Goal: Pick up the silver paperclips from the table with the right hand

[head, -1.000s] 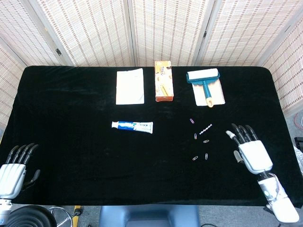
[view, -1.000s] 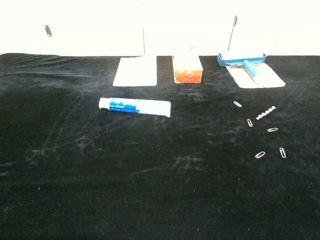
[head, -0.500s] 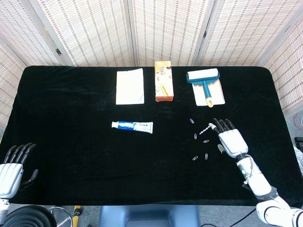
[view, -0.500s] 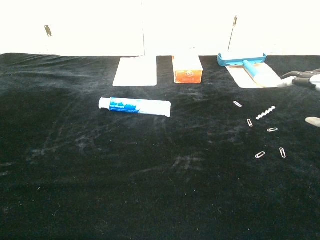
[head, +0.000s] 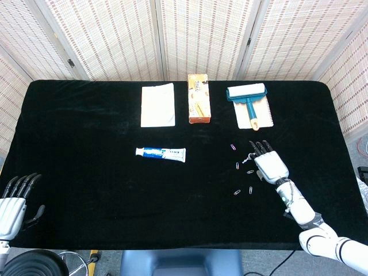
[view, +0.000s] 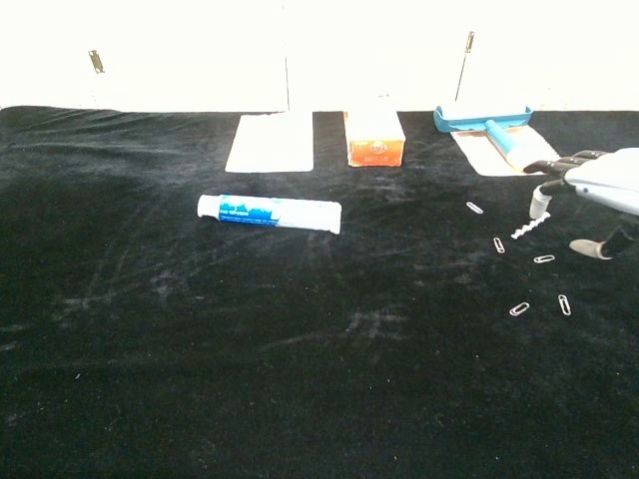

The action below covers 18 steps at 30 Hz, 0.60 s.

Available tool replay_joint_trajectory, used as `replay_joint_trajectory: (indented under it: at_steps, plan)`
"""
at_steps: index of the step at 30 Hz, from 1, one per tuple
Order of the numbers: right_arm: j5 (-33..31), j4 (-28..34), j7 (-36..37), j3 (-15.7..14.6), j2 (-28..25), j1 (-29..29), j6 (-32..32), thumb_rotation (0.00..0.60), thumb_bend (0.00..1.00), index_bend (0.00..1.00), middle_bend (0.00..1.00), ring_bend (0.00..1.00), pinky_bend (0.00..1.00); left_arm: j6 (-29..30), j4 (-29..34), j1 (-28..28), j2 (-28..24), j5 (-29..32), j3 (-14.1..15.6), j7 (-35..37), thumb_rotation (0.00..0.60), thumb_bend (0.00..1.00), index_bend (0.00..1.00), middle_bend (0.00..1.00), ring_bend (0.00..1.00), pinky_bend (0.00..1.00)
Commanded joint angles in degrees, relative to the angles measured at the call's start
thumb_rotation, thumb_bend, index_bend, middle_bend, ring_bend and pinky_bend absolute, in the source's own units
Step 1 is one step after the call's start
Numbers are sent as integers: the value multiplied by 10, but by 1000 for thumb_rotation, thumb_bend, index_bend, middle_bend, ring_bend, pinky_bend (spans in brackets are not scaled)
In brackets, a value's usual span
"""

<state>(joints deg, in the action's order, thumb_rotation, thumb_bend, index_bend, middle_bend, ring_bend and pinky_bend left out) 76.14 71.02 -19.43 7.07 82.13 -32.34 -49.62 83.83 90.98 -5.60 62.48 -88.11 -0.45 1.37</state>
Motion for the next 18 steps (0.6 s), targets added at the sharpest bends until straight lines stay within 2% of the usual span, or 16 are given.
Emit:
replay_joint_trajectory:
  at_steps: [1,7,18]
  plan:
    - [-3,-22,-2,1,17,-11,2,600,408,311,0,0,0,-2,-1,-1,0,1,0,1,600,465,0,113,102,75]
    - [4,-54,7,-2,41,-24,0,600,408,363,0,0,0,-3,-2,-1,-1,3,-1,6,600,465,0,113,102,75]
    - [7,-98,33,-7,67,-40,7,600,407,364,0,0,0,-12,-5,-5,-1,9,-2,6,600,465,0,113,103,75]
